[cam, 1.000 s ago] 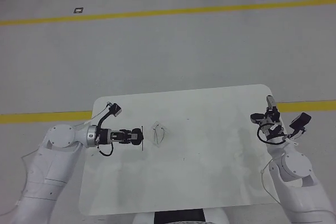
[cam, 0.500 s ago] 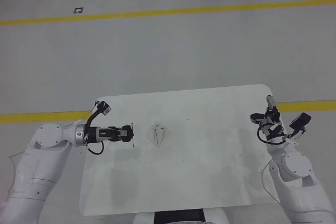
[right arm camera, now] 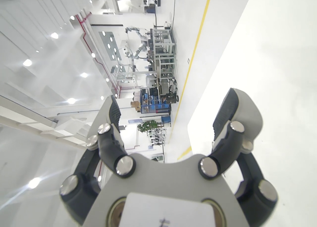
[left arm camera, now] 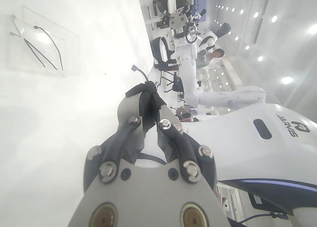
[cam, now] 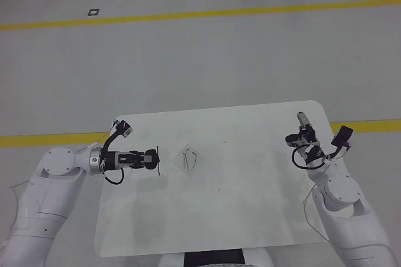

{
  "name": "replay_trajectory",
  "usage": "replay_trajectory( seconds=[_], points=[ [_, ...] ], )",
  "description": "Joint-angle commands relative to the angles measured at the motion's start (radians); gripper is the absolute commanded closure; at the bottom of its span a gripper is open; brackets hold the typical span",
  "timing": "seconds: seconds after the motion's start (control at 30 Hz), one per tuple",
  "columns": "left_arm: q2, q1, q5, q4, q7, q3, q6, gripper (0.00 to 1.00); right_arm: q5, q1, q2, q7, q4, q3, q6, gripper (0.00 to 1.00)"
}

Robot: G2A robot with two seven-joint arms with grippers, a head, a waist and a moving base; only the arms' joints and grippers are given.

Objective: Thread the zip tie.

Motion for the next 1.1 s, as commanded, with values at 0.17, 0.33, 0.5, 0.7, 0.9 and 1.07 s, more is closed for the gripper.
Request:
replay_trajectory(
  seconds=[0.17, 0.33, 0.5, 0.7, 0.9, 1.07],
  points=[
    [0.0, 0.0, 0.0, 0.0, 0.0, 0.0, 0.0, 1.0, -0.038, 0.063, -0.013, 0.007, 0.005, -0.111, 0.049, 0.0],
    [0.0, 0.0, 0.0, 0.0, 0.0, 0.0, 0.0, 1.0, -0.038, 0.063, -0.013, 0.007, 0.005, -0.111, 0.049, 0.0],
    [0.0, 0.0, 0.0, 0.0, 0.0, 0.0, 0.0, 1.0, -0.038, 0.063, -0.013, 0.007, 0.005, -0.111, 0.049, 0.0],
    [0.0, 0.0, 0.0, 0.0, 0.0, 0.0, 0.0, 1.0, -0.038, 0.063, -0.013, 0.007, 0.005, -0.111, 0.049, 0.0],
    [0.0, 0.0, 0.0, 0.0, 0.0, 0.0, 0.0, 1.0, -0.057, 0.086, -0.016, 0.014, 0.001, -0.126, 0.065, 0.0],
    [0.0, 0.0, 0.0, 0.0, 0.0, 0.0, 0.0, 1.0, -0.099, 0.177, -0.023, 0.044, 0.009, -0.179, 0.116, 0.0]
  ],
)
